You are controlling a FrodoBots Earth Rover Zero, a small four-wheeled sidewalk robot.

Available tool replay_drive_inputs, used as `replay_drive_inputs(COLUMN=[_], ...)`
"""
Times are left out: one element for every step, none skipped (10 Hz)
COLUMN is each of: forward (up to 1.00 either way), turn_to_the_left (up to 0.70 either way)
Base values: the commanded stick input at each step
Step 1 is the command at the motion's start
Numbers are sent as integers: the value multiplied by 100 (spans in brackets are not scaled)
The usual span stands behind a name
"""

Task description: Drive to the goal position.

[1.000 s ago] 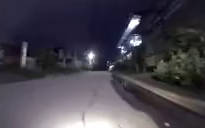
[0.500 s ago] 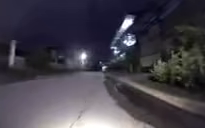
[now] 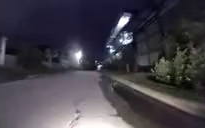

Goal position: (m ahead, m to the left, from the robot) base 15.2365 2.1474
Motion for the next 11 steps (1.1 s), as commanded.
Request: replay_drive_inputs(forward=[70, 70, 70, 70, 70, 70, 70, 70, 70, 70, 70], turn_to_the_left=[0, 0, 0, 0, 0, 0, 0, 0, 0, 0, 0])
